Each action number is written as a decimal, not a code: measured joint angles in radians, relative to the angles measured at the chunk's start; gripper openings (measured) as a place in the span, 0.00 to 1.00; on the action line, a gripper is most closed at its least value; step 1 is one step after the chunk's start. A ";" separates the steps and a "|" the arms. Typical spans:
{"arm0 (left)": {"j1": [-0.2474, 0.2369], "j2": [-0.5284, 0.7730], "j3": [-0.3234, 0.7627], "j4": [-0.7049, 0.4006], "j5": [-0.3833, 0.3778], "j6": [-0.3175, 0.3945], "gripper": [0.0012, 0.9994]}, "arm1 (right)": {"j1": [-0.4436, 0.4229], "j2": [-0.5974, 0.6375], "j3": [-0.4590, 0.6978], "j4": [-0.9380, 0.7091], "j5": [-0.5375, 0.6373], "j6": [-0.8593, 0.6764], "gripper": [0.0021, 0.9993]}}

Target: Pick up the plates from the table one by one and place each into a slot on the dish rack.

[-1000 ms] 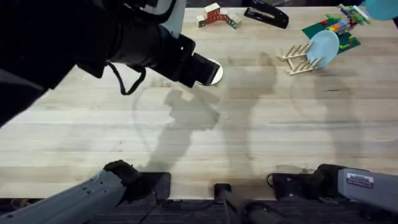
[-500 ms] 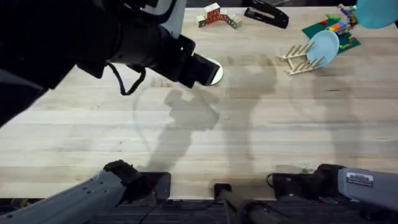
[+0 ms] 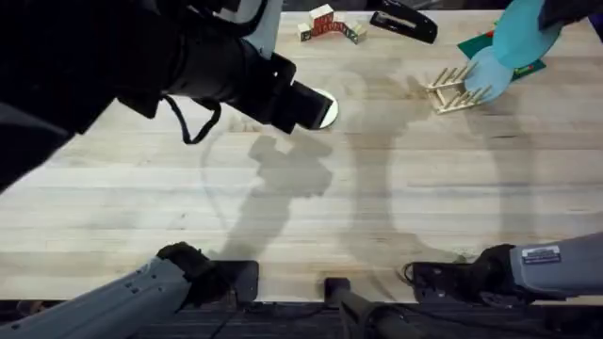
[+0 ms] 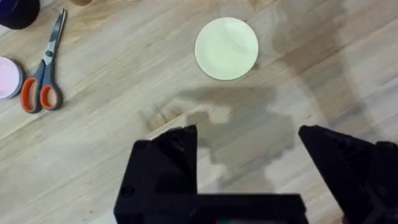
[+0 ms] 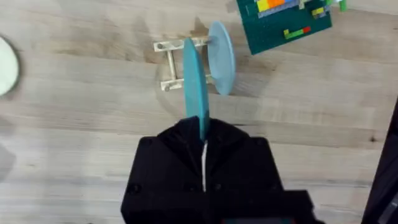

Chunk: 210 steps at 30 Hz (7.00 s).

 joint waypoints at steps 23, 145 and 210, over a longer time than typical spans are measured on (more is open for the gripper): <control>0.000 0.023 0.000 -0.001 0.000 0.000 0.99 | -0.050 0.156 0.000 0.093 -0.008 -0.122 0.03; 0.000 0.023 0.000 0.071 0.000 0.000 0.99 | 0.088 -0.192 0.001 -0.082 -0.014 -0.027 0.93; 0.500 0.724 0.000 0.340 1.021 0.098 0.04 | 0.347 -0.214 0.001 -0.167 -0.224 0.225 1.00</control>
